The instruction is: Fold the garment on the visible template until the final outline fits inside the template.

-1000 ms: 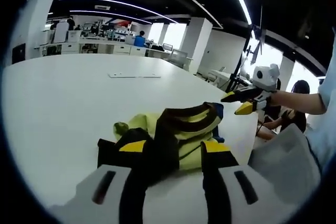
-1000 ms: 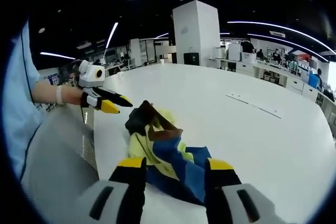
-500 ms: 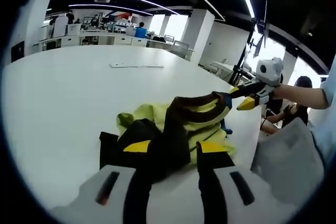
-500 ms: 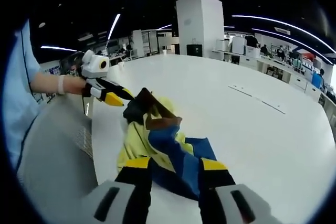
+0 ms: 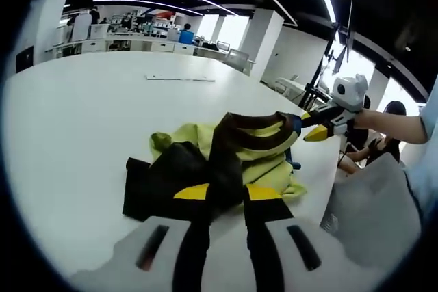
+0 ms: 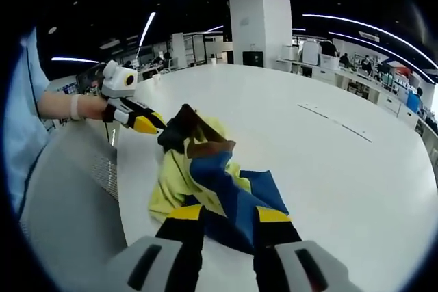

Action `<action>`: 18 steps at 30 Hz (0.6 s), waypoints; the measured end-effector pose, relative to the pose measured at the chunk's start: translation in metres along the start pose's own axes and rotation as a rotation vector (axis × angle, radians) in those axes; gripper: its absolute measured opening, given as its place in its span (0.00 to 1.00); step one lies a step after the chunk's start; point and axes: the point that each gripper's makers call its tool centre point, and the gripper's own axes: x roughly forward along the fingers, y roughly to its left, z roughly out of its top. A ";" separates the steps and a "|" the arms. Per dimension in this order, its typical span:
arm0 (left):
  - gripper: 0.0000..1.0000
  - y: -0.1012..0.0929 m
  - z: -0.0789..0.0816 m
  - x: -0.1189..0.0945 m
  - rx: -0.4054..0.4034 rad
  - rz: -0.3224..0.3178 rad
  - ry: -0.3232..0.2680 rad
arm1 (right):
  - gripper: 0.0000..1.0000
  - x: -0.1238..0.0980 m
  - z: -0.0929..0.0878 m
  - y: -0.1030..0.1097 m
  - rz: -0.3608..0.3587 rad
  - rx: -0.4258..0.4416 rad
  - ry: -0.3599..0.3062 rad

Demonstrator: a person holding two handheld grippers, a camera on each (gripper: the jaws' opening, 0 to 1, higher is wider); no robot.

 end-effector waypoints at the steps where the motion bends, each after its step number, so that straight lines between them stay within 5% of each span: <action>1: 0.17 0.001 -0.002 0.001 -0.006 0.001 0.004 | 0.24 0.000 -0.002 -0.001 0.000 0.002 0.003; 18: 0.00 -0.001 -0.012 0.006 -0.091 -0.023 0.036 | 0.12 0.008 -0.006 -0.003 0.006 0.037 0.013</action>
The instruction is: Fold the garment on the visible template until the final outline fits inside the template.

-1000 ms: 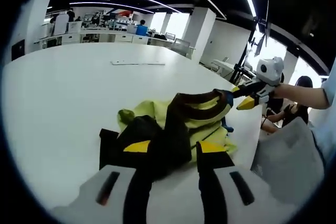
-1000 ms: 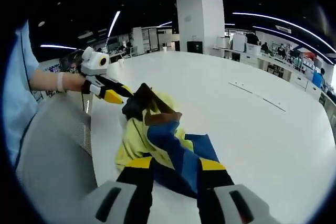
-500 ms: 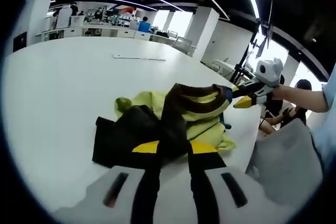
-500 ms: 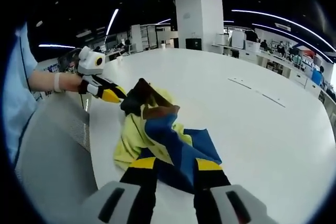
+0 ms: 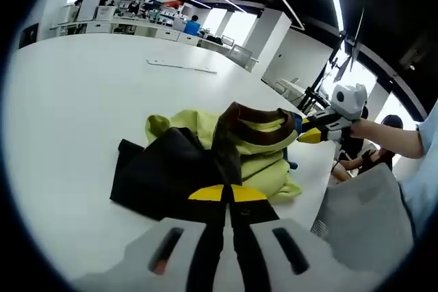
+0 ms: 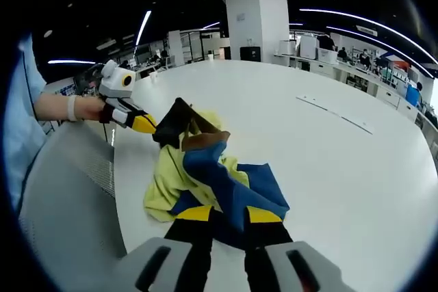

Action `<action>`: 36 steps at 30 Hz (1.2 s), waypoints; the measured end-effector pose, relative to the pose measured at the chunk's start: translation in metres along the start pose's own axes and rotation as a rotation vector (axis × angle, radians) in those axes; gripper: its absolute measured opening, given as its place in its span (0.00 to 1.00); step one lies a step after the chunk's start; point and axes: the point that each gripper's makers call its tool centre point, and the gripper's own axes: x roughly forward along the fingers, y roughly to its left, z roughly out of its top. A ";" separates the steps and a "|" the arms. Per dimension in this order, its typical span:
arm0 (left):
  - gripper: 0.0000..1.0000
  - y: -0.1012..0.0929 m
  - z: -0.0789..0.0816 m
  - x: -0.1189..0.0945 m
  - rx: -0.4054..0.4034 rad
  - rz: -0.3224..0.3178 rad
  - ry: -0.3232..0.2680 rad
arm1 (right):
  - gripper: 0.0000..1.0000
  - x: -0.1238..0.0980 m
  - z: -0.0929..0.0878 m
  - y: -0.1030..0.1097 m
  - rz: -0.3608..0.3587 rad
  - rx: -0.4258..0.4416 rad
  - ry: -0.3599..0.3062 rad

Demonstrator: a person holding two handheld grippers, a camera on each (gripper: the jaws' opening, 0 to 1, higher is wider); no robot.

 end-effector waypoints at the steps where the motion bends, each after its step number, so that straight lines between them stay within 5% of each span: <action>1: 0.00 0.001 -0.001 0.000 -0.001 0.003 0.002 | 0.10 0.001 0.001 0.000 -0.001 0.002 -0.001; 5: 0.00 0.001 0.001 -0.001 0.005 0.015 -0.006 | 0.00 0.001 0.000 -0.001 -0.013 -0.013 0.010; 12: 0.00 0.002 0.010 -0.012 0.058 0.021 -0.014 | 0.00 -0.016 0.013 -0.011 -0.077 -0.005 -0.038; 19: 0.00 0.007 0.049 -0.033 -0.009 0.040 -0.108 | 0.00 -0.043 0.041 -0.022 -0.140 0.066 -0.143; 26: 0.00 0.007 0.094 -0.061 0.066 0.075 -0.195 | 0.00 -0.072 0.078 -0.018 -0.154 0.120 -0.270; 36: 0.00 0.006 0.134 -0.086 0.165 0.097 -0.255 | 0.00 -0.093 0.121 -0.004 -0.155 0.105 -0.364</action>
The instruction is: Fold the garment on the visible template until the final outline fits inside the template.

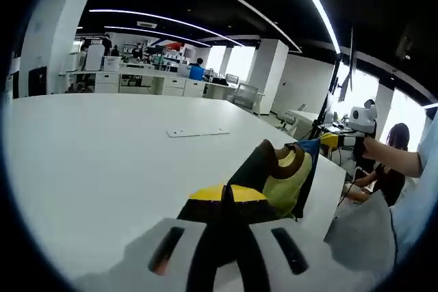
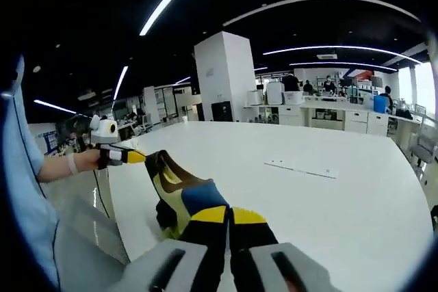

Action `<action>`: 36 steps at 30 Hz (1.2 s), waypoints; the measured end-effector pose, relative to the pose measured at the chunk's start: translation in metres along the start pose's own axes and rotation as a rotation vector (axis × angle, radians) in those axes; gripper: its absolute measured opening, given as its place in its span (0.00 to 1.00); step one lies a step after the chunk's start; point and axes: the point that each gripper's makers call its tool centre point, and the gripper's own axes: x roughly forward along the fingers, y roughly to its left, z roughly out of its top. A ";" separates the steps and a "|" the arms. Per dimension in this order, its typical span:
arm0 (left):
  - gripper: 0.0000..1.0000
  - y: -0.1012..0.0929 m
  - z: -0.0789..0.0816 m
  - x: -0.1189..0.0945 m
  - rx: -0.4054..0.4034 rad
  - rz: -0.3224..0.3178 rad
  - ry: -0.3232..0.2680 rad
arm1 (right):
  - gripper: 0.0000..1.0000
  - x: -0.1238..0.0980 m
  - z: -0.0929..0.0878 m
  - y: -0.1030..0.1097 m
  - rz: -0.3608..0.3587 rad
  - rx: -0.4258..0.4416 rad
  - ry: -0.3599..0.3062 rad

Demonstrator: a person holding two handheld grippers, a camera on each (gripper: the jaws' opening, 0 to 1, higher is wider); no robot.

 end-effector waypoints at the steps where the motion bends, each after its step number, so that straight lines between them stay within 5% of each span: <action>1: 0.00 0.000 0.006 -0.002 0.012 0.001 -0.011 | 0.00 -0.001 0.006 0.002 0.000 -0.010 -0.011; 30: 0.00 0.000 0.114 -0.045 0.054 0.034 -0.298 | 0.00 -0.032 0.123 0.033 0.039 -0.156 -0.263; 34: 0.00 0.016 0.110 -0.039 0.026 0.038 -0.288 | 0.00 -0.020 0.121 0.024 0.065 -0.112 -0.251; 36: 0.00 0.025 0.095 -0.029 -0.005 0.040 -0.239 | 0.00 -0.008 0.112 0.014 0.058 -0.095 -0.234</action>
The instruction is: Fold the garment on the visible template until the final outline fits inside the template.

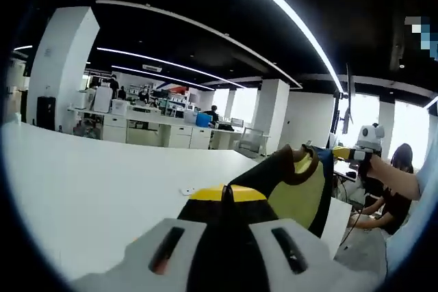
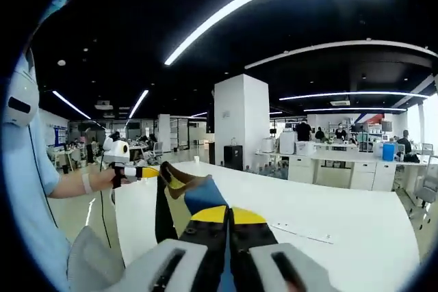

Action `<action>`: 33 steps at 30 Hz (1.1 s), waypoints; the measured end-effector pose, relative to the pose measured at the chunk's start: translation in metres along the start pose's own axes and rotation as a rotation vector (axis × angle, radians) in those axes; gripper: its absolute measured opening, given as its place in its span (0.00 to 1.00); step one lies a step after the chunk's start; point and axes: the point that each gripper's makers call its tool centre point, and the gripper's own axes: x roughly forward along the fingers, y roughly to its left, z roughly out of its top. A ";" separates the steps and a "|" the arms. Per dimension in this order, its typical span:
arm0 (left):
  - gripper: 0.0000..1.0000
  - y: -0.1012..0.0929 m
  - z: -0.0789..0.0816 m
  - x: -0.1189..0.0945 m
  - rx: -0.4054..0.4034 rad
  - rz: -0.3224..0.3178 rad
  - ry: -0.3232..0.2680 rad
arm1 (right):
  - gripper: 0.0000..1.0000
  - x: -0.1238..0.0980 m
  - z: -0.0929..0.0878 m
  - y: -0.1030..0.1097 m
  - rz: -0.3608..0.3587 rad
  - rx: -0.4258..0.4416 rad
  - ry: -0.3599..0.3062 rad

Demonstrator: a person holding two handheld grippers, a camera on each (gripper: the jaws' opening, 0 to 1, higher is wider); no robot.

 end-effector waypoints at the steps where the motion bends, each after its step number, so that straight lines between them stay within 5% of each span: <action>1: 0.00 0.004 -0.008 0.004 0.011 0.008 0.019 | 0.00 0.003 -0.004 -0.002 0.002 0.003 0.004; 13: 0.00 0.036 -0.066 0.045 -0.057 0.008 0.163 | 0.00 0.034 -0.079 -0.036 -0.006 0.026 0.239; 22: 0.00 0.045 -0.060 0.069 -0.053 -0.005 0.162 | 0.00 0.046 -0.077 -0.055 0.001 -0.007 0.267; 33: 0.00 0.065 -0.073 0.090 -0.066 0.025 0.199 | 0.00 0.072 -0.089 -0.080 0.018 -0.022 0.305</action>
